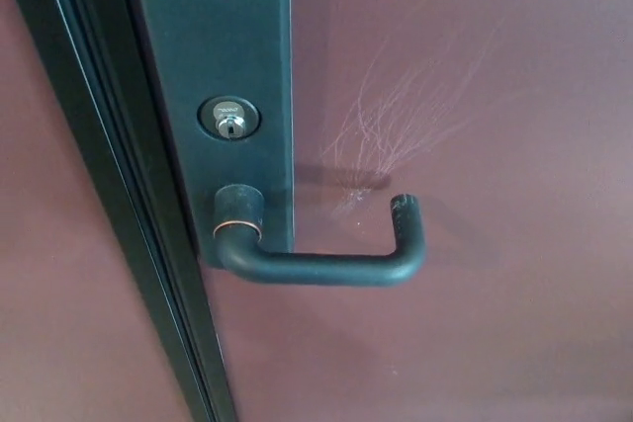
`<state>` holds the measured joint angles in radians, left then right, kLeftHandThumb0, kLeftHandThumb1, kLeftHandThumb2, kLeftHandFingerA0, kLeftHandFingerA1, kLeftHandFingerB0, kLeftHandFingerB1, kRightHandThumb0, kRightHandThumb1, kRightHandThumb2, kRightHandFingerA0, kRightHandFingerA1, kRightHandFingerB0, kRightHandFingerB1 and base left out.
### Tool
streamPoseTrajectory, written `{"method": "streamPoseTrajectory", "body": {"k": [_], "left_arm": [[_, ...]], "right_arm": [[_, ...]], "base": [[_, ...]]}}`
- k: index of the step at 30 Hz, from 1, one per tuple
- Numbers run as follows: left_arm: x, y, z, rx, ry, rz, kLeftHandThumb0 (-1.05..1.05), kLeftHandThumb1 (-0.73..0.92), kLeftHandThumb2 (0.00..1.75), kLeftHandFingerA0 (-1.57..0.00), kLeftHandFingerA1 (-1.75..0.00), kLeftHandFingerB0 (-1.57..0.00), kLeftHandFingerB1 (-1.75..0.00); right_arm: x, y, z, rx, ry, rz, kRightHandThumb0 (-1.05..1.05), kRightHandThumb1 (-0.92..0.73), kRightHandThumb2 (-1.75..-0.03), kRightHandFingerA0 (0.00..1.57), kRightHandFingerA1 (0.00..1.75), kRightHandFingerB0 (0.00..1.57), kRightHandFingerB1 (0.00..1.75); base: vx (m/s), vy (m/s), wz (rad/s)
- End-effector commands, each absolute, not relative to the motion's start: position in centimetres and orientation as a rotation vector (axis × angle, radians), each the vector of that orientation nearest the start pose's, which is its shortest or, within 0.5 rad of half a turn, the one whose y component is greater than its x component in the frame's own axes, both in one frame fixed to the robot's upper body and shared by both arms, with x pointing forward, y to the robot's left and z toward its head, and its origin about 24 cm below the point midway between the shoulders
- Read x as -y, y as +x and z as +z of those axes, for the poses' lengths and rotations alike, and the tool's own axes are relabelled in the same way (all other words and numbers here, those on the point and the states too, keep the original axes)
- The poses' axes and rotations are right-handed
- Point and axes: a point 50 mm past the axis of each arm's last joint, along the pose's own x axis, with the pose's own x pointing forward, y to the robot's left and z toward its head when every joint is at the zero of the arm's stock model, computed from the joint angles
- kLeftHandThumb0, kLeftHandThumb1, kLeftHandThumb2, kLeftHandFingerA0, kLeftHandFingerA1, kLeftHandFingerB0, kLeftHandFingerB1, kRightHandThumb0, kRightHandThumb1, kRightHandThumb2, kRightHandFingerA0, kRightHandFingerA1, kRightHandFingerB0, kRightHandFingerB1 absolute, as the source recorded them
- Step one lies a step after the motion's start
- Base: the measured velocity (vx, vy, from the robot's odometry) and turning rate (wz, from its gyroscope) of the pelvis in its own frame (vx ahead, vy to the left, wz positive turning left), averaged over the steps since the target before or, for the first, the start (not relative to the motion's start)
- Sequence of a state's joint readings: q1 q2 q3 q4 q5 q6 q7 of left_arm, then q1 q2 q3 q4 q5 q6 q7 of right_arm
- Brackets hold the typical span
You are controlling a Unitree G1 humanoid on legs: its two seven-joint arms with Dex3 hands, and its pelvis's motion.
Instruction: The robot walks towards the door handle and put its right hand on it and twist the handle
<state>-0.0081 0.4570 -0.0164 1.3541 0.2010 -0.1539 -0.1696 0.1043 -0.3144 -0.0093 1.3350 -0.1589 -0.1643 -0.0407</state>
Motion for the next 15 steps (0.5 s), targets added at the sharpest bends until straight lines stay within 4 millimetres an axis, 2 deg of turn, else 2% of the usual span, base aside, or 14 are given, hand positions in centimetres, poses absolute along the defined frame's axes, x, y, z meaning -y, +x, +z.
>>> {"method": "streamPoseTrajectory", "body": {"k": [1, 6, 7, 8, 9, 10, 11, 13, 15], "left_arm": [[-32.0, 7.8, -13.2, -1.26, 0.477, -0.049, -0.27, 0.67, 0.6, -0.6, -0.43, -0.4, -0.36], [-31.9, 7.8, -13.3, -1.257, 0.49, -0.063, -0.27, 0.67, 0.6, -0.59, -0.43, -0.4, -0.36], [-32.0, 7.9, -13.2, -1.25, 0.484, -0.054, -0.28, 0.67, 0.6, -0.59, -0.42, -0.4, -0.36], [-32.0, 7.9, -13.2, -1.248, 0.484, -0.053, -0.28, 0.67, 0.6, -0.59, -0.42, -0.4, -0.36], [-32.0, 8.0, -13.2, -1.248, 0.485, -0.053, -0.28, 0.67, 0.6, -0.59, -0.42, -0.4, -0.36], [-32.1, 8.1, -13.1, -1.246, 0.491, -0.054, -0.28, 0.67, 0.6, -0.59, -0.42, -0.4, -0.36], [-32.1, 8.2, -13.1, -1.244, 0.492, -0.053, -0.28, 0.67, 0.6, -0.59, -0.42, -0.4, -0.36], [-32.1, 8.5, -13.0, -1.238, 0.504, -0.058, -0.28, 0.66, 0.6, -0.59, -0.43, -0.4, -0.36], [-32.1, 8.7, -13.0, -1.232, 0.503, -0.06, -0.28, 0.66, 0.6, -0.6, -0.43, -0.4, -0.36]], "right_arm": [[27.7, 3.7, -15.6, -1.269, -0.389, -0.138, -0.22, -0.71, -0.61, 0.65, 0.45, 0.49, 0.39], [28.4, 4.8, -15.2, -1.199, -0.272, -0.237, -0.21, -0.71, -0.61, 0.65, 0.46, 0.48, 0.39], [29.4, 7.2, -14.2, -1.043, -0.143, -0.36, -0.2, -0.71, -0.61, 0.64, 0.48, 0.48, 0.4], [29.7, 7.7, -13.9, -0.998, -0.114, -0.391, -0.2, -0.7, -0.6, 0.64, 0.49, 0.48, 0.41], [30.0, 8.1, -13.6, -0.957, -0.092, -0.417, -0.2, -0.7, -0.6, 0.64, 0.49, 0.48, 0.41], [31.0, 8.5, -12.6, -0.838, -0.049, -0.473, -0.22, -0.68, -0.6, 0.62, 0.49, 0.48, 0.41], [31.0, 8.6, -12.5, -0.834, -0.047, -0.474, -0.22, -0.68, -0.6, 0.62, 0.49, 0.48, 0.41], [32.5, 8.7, -10.5, -0.666, -0.007, -0.506, -0.22, -0.67, -0.59, 0.56, 0.47, 0.47, 0.42], [33.2, 8.7, -8.6, -0.555, -0.026, -0.509, -0.22, -0.66, -0.59, 0.55, 0.47, 0.47, 0.42]], "base": [[0.0, 0.0, 0.0], [0.0, 0.0, 0.0], [0.0, 0.0, 0.0], [0.0, 0.0, 0.0], [0.0, 0.0, 0.0], [0.0, 0.0, 0.0], [0.0, 0.0, 0.0], [0.0, 0.0, 0.0], [0.0, 0.0, 0.0]]}}
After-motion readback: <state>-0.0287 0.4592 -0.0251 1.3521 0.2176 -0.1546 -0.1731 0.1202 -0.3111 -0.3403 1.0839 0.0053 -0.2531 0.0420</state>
